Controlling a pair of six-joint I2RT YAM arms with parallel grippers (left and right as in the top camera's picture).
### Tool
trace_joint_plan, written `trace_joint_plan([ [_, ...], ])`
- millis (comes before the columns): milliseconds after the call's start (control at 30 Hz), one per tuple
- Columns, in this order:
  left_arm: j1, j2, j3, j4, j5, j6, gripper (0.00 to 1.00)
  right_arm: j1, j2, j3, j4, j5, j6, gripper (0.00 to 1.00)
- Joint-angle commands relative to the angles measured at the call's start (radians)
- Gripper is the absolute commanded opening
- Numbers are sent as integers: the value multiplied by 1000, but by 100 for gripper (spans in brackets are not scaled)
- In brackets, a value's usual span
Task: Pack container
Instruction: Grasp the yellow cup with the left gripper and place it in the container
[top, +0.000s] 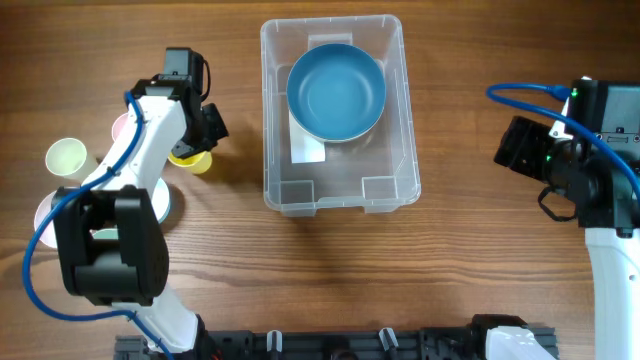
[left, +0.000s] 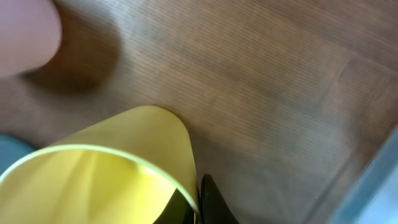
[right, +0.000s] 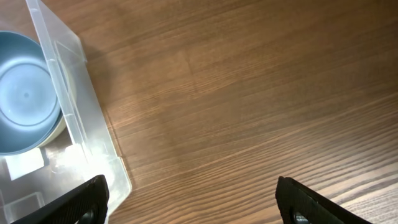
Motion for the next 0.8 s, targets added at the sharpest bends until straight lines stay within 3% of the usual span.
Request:
trace_joint_plan([
  [0, -86, -139, 201, -125, -43, 1, 4, -37, 2, -3, 11, -1, 45, 88],
  [67, -146, -176, 316, -217, -51, -12, 4, -61, 3, -3, 11, -13, 45, 89],
  [167, -280, -193, 531, -386, -43, -125, 4, -74, 6, -3, 11, -43, 42, 88],
  [233, -373, -192, 605, -420, -43, -191, 4, -74, 11, -3, 11, -49, 42, 88],
  [400, -551, -140, 619, -356, -29, -314, 4, -74, 29, -3, 8, -58, 41, 88],
  [767, -702, 234, 619, -260, 123, -314, 4, -74, 33, -3, 3, -62, 38, 88],
])
